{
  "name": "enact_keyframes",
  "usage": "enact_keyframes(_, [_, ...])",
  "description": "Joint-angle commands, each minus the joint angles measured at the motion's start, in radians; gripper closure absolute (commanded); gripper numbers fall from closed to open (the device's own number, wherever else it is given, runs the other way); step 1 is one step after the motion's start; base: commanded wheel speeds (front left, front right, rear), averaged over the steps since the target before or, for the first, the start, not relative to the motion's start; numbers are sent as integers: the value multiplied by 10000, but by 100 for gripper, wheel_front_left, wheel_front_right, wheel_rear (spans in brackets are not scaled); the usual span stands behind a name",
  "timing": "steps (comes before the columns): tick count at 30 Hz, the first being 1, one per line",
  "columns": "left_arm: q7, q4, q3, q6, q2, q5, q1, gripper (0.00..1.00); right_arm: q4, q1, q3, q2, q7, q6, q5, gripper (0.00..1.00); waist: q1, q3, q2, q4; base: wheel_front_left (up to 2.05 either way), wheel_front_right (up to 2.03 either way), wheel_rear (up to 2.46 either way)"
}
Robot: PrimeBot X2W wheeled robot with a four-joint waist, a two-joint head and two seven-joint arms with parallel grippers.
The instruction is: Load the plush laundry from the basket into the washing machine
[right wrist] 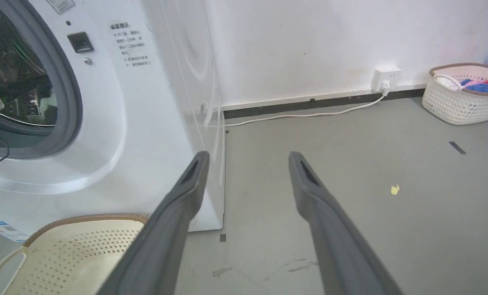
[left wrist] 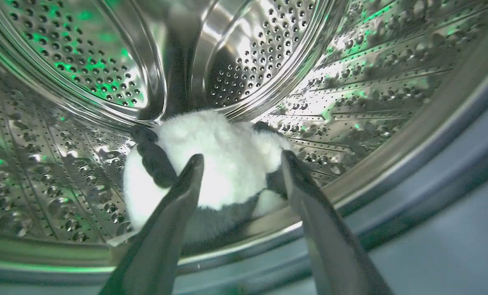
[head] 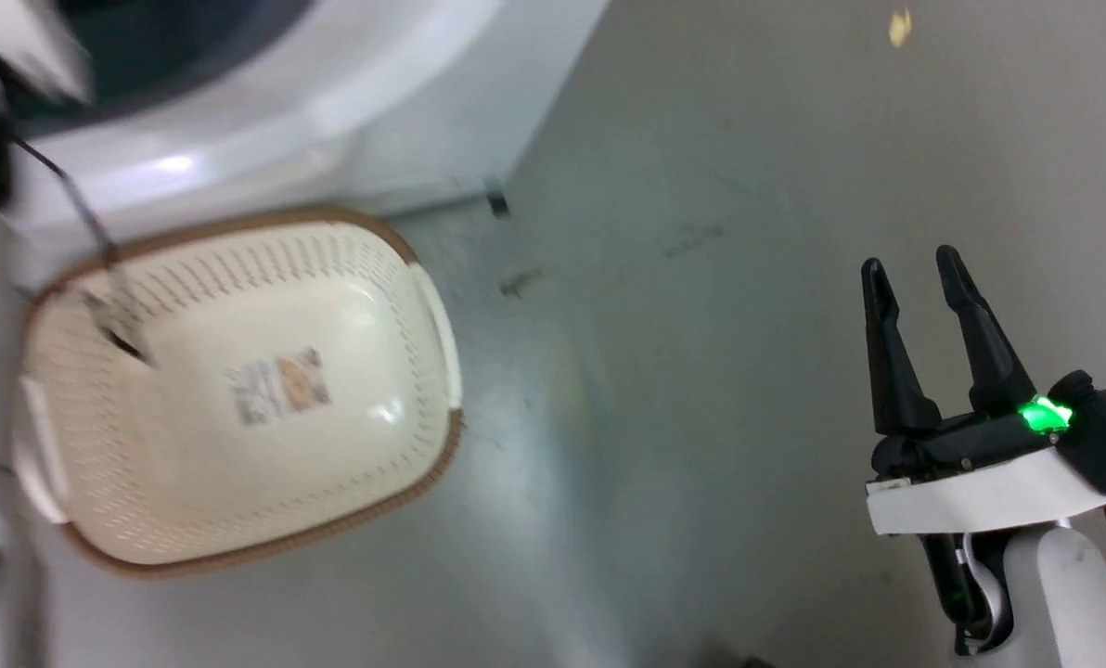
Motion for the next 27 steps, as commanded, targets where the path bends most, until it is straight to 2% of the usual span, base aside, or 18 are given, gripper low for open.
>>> enact_keyframes(1, [-401,69,-97,-59,-224,-77,529,0,27,-52,-99,-10,-42,-9,-199,0,0,-1008,0,682,0,0,0])
enact_keyframes(7, [-1433,-254,22,-291,-1147,-798,2648,0,309,469,-301,-10,-42,-9,-937,0,0,-2797,0,1629,0,0,0])
enact_keyframes(12, [-1548,-1952,268,-358,-1749,-1218,5057,0,643,1073,-395,-10,-42,-9,-1340,0,0,-4086,0,2367,0,0,0])
enact_keyframes(19, [-1554,-4983,351,239,-2506,-927,9053,0,911,1911,-277,-10,-42,-9,-1839,0,0,-5278,0,3122,0,0,0])
enact_keyframes(27, [-1555,-6931,421,911,-3323,-806,12039,0,1108,2779,24,-10,-42,-9,-2068,0,0,-5883,0,3593,0,0,0])
